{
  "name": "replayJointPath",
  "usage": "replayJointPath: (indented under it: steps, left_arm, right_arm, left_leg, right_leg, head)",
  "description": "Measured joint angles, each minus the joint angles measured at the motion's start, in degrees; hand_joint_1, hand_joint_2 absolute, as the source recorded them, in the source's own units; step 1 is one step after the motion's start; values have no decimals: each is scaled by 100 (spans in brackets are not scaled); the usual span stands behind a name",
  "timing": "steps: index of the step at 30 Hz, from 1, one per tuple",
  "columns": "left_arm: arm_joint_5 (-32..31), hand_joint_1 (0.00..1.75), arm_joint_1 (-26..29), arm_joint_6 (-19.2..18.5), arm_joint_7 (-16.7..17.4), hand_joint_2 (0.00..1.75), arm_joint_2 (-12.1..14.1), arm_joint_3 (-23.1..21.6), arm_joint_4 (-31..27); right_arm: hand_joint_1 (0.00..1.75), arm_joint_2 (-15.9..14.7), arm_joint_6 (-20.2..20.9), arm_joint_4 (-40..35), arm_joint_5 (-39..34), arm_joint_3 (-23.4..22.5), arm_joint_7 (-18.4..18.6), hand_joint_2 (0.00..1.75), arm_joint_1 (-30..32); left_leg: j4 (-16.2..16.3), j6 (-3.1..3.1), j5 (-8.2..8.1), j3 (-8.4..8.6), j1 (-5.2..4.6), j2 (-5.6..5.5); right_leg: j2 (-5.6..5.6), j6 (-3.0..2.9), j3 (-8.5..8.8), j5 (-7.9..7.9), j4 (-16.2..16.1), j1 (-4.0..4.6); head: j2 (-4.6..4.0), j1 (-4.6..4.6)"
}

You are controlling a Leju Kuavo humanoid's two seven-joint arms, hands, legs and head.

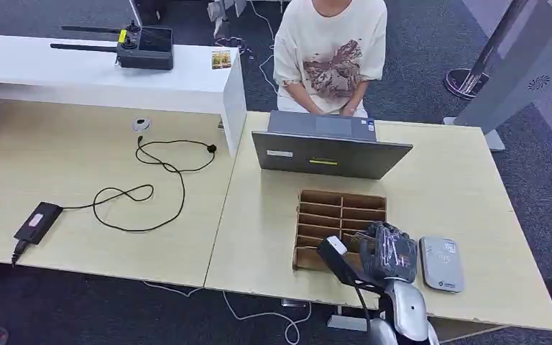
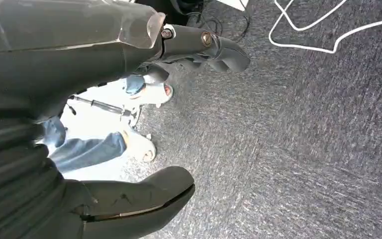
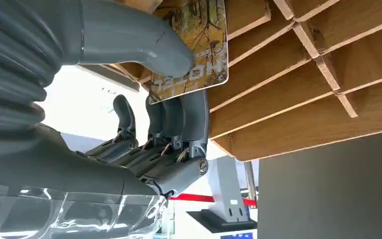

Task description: Pass the card to the sensor for recognition and then transmit it.

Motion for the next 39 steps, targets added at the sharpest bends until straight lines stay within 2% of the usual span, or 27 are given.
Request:
replayJointPath:
  steps: [5, 10, 13, 22, 29, 36, 38, 39]
  left_arm:
    - [0, 0, 0, -4, 0, 175, 0, 0, 0]
    - [0, 0, 0, -7, 2, 175, 0, 0, 0]
    - [2, 0, 0, -7, 9, 175, 0, 0, 0]
    - [4, 0, 0, -7, 17, 175, -2, 0, 0]
    - [4, 0, 0, -7, 17, 175, -2, 0, 0]
    - [4, 0, 0, -7, 17, 175, -2, 0, 0]
    - [4, 0, 0, -4, 17, 175, -2, 0, 0]
    - [4, 0, 0, -7, 18, 175, -2, 0, 0]
  right_arm:
    - [126, 0, 0, 0, 0, -2, 0, 175, -2]
    - [133, 18, -4, 15, 11, -9, -31, 175, -16]
    - [127, 46, -4, 17, 11, -17, -31, 175, -18]
    - [127, 70, 0, 39, 20, -42, -68, 175, -29]
    - [143, 92, -9, 94, 9, -59, -120, 175, -63]
    - [148, 92, -28, 96, -2, -66, -151, 175, -61]
    - [161, 92, -35, 96, -13, -68, -168, 175, -60]
    - [161, 92, -42, 96, -17, -68, -170, 175, -60]
  left_leg:
    - [0, 0, 0, 0, 0, 0]
    - [0, 1, 1, 0, 0, 0]
    - [0, 1, 1, 0, 0, 0]
    - [0, 1, 1, 0, 0, 0]
    - [0, 1, 1, 0, 0, 0]
    - [0, 1, 1, 0, 0, 0]
    - [0, 1, 1, 0, 0, 0]
    - [0, 1, 1, 0, 0, 0]
  right_leg:
    - [0, 0, 0, 1, 0, 0]
    - [0, 0, 0, 2, 0, 0]
    - [0, 0, 0, 2, 0, 0]
    - [0, 0, 0, 2, 0, 0]
    - [0, 0, 0, 2, 0, 0]
    - [0, 0, 0, 2, 0, 0]
    - [0, 0, 0, 2, 0, 0]
    - [0, 0, 0, 2, 0, 0]
  head:
    - [2, 2]
    - [2, 2]
    - [0, 2]
    - [0, 2]
    - [0, 2]
    - [0, 2]
    - [0, 2]
    - [0, 2]
